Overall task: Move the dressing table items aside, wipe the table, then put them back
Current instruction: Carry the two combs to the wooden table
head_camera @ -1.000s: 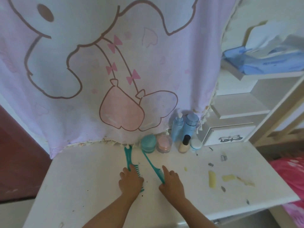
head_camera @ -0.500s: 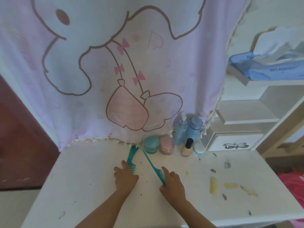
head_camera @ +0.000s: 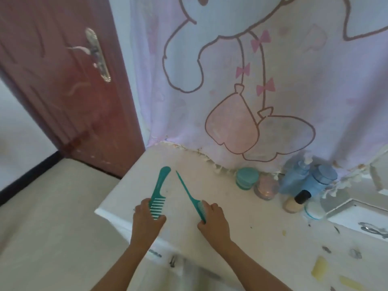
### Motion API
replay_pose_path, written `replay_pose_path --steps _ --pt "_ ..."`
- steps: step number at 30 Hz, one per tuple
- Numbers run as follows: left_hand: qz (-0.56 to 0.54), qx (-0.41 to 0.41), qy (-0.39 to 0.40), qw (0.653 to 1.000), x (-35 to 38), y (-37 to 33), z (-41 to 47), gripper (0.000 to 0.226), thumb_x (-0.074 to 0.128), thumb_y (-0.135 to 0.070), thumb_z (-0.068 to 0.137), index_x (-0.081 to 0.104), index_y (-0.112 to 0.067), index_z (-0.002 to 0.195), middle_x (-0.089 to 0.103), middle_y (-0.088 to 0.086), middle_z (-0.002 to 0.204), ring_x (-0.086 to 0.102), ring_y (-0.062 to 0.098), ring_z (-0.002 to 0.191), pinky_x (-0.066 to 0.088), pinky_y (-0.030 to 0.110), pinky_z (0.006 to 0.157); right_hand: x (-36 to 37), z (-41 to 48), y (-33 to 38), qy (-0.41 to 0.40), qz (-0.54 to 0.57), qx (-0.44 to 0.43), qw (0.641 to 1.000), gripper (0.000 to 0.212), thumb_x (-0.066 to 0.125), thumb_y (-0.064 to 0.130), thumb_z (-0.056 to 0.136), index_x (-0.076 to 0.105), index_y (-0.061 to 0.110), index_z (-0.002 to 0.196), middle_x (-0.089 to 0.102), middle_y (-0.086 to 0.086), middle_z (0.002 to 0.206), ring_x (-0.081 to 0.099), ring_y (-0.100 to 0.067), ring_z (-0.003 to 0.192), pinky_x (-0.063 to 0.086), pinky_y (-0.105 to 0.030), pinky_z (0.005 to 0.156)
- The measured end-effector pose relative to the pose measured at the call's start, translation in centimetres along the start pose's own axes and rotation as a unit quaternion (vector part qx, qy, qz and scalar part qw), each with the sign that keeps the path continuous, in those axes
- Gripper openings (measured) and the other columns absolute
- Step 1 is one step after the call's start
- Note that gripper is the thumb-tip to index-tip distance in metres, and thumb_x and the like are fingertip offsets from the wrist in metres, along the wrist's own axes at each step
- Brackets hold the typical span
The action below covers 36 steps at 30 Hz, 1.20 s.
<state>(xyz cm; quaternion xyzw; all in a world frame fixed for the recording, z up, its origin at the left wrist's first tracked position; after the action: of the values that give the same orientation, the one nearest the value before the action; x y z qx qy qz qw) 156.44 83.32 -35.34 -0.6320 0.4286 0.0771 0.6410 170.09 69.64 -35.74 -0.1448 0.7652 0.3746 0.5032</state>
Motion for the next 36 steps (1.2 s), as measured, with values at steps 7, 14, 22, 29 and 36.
replay_pose_path --steps 7,14,22,29,36 --pt "-0.067 -0.05 -0.114 0.99 -10.0 4.8 -2.1 0.052 0.063 0.0 0.075 0.046 -0.004 0.124 0.041 0.004 0.1 0.046 0.023 0.085 0.037 0.027 0.076 1.3 0.8 10.7 -0.008 -0.053 -0.125 0.991 0.052 0.045 0.018 0.09 0.028 0.023 0.139 0.044 -0.003 0.123 0.041 -0.018 0.116 0.044 -0.025 0.083" --pt "-0.053 -0.073 -0.213 0.973 -25.1 12.1 -5.9 0.054 0.065 -0.003 0.076 0.045 -0.005 0.126 0.049 0.013 0.104 0.054 0.031 0.084 0.042 0.03 0.074 3.5 -2.5 26.2 -0.029 -0.054 -0.248 0.967 0.056 0.05 0.016 0.087 0.032 0.021 0.14 0.048 -0.005 0.12 0.044 -0.021 0.115 0.044 -0.029 0.089" --pt "-0.078 -0.118 -0.305 0.942 -39.2 22.6 -13.7 0.058 0.067 -0.008 0.079 0.039 -0.008 0.13 0.045 0.014 0.12 0.053 0.022 0.089 0.053 0.039 0.081 8.8 -11.7 43.1 -0.026 -0.063 -0.392 0.917 0.052 0.049 0.014 0.089 0.034 0.018 0.138 0.048 -0.007 0.122 0.043 -0.022 0.117 0.041 -0.031 0.09" --pt "-0.103 -0.199 -0.417 0.881 -46.8 30.8 -21.7 0.052 0.068 -0.009 0.079 0.041 -0.006 0.124 0.044 0.011 0.11 0.052 0.023 0.086 0.056 0.047 0.076 14.9 -19.6 53.8 0.041 -0.073 -0.514 0.854 0.053 0.048 0.016 0.092 0.028 0.023 0.141 0.043 -0.003 0.13 0.039 -0.017 0.122 0.04 -0.024 0.089" --pt "-0.118 -0.249 -0.498 0.822 -52.4 36.8 -26.8 0.057 0.067 -0.009 0.08 0.039 -0.009 0.129 0.044 0.012 0.116 0.054 0.022 0.087 0.05 0.025 0.051 20.0 -23.6 63.3 0.089 -0.05 -0.59 0.801 0.054 0.052 0.018 0.091 0.031 0.022 0.141 0.047 -0.002 0.126 0.043 -0.015 0.118 0.045 -0.023 0.083"
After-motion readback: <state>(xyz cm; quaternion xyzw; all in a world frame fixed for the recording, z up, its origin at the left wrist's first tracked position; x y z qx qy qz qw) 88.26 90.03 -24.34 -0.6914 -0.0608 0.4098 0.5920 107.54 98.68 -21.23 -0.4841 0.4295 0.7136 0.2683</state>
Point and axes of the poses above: each hand's wrist, its own z-axis towards the middle knuckle, its own x-axis out of the palm, y = z × x, the point moved 5 cm from there along z, towards the middle knuckle
